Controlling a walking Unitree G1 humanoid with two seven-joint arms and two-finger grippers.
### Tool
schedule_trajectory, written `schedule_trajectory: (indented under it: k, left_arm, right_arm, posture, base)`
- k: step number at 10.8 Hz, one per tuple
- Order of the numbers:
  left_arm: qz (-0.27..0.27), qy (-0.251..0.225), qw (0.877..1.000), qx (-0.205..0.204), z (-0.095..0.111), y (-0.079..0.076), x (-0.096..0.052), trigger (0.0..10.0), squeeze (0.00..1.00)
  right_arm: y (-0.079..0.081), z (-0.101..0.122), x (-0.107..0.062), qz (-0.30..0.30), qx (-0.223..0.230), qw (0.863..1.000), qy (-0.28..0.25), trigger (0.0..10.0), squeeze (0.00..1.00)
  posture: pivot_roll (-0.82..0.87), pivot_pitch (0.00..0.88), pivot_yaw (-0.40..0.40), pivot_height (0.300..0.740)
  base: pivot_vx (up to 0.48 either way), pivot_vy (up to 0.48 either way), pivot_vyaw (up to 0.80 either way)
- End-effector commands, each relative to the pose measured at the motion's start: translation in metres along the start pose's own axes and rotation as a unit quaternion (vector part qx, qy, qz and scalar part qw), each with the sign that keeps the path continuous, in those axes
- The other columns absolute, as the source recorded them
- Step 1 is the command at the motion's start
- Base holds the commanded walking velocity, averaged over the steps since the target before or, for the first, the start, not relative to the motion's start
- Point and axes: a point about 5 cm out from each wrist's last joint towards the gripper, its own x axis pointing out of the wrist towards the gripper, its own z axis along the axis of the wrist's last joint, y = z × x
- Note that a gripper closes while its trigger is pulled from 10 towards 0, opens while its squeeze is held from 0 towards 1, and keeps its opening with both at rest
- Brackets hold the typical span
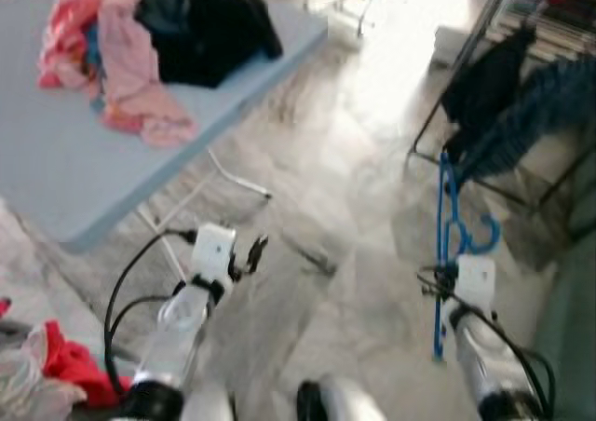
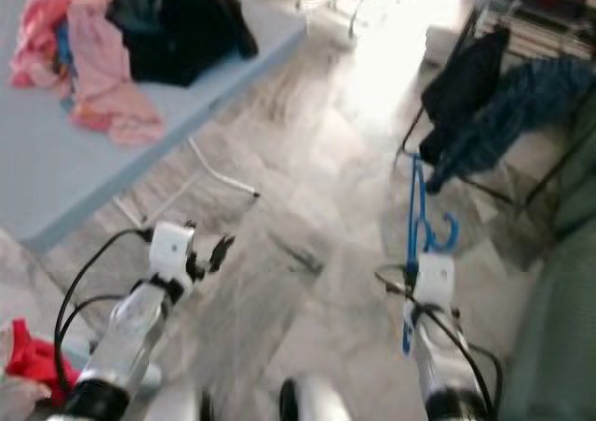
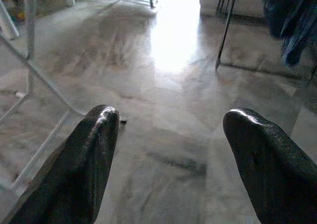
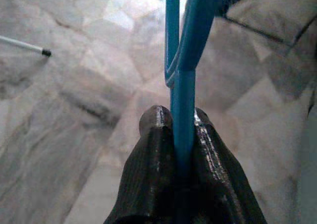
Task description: Hang hanger
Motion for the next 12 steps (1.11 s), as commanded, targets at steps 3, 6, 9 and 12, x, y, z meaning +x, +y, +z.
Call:
schedule_trajectory:
  k: [3, 6, 9, 12]
  left_arm:
    - [-0.027, 0.004, 1.000, -0.006, -0.005, -0.004, -0.004, 10.0, 0.00]
    - [-0.030, -0.001, 1.000, -0.008, -0.003, -0.003, -0.004, 10.0, 0.00]
    - [-0.039, -0.001, 0.999, -0.008, -0.003, -0.005, -0.003, 10.0, 0.00]
    - [-0.032, 0.001, 0.999, -0.005, -0.004, -0.007, -0.003, 10.0, 0.00]
  right_arm:
    - [-0.023, -0.019, -0.007, -0.095, 0.070, 0.992, 0.045, 10.0, 0.00]
    - [-0.033, -0.013, -0.007, -0.134, 0.050, 0.989, 0.022, 10.0, 0.00]
    - [-0.037, -0.008, -0.006, -0.156, 0.061, 0.986, 0.012, 10.0, 0.00]
    - [-0.038, -0.005, -0.006, -0.171, 0.054, 0.984, 0.000, 10.0, 0.00]
  posture:
    - [-0.04, 0.135, -0.045, 0.740]
    - [-0.04, 0.137, -0.043, 0.740]
    - [-0.04, 0.132, -0.044, 0.740]
    - [-0.04, 0.133, -0.047, 0.740]
  base:
    - [0.260, 0.000, 0.00]
    - [0.480, 0.000, 0.00]
    - [0.480, 0.000, -0.27]
    - [0.467, 0.000, -0.80]
